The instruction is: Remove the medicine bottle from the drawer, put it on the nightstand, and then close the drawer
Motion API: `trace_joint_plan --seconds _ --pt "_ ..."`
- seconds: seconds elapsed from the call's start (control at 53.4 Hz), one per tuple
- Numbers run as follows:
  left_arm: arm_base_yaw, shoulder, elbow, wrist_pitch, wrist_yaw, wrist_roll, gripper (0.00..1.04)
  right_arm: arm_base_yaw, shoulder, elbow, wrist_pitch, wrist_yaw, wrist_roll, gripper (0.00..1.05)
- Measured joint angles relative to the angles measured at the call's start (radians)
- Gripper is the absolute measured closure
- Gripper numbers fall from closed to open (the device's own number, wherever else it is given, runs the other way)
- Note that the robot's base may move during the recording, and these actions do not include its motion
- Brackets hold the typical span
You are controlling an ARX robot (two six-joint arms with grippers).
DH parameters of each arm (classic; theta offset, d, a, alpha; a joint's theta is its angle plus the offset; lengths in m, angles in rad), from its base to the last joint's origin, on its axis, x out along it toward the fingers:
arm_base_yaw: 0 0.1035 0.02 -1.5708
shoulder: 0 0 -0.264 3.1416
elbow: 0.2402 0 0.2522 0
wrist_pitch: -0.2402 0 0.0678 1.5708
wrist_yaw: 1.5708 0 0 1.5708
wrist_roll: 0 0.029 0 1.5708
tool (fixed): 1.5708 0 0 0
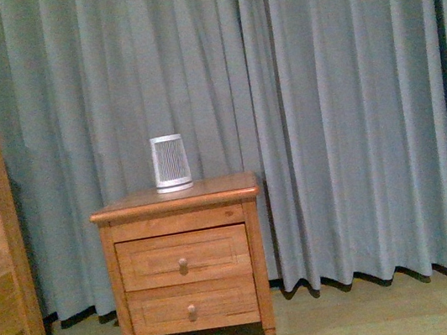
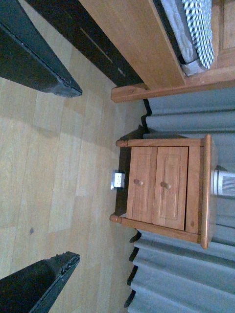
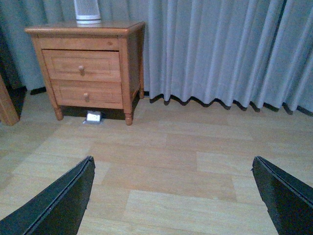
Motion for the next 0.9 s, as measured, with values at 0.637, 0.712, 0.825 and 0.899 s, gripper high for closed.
trace_joint_plan --seconds 0.637,0.712,0.825,0.899 --pt "0.0 0.0 0.0 0.0 0.0 0.0 0.07 0.0 0.0 0.0 0.0 0.0 0.0 0.07" --pt "0.0 0.0 0.0 0.0 0.0 0.0 0.07 0.0 0.0 0.0 0.0 0.0 0.0 0.07" --pt "0.0 0.0 0.0 0.0 0.0 0.0 0.07 0.0 0.0 0.0 0.0 0.0 0.0 0.07" --pt "0.0 0.0 0.0 0.0 0.0 0.0 0.07 0.0 0.0 0.0 0.0 0.0 0.0 0.07"
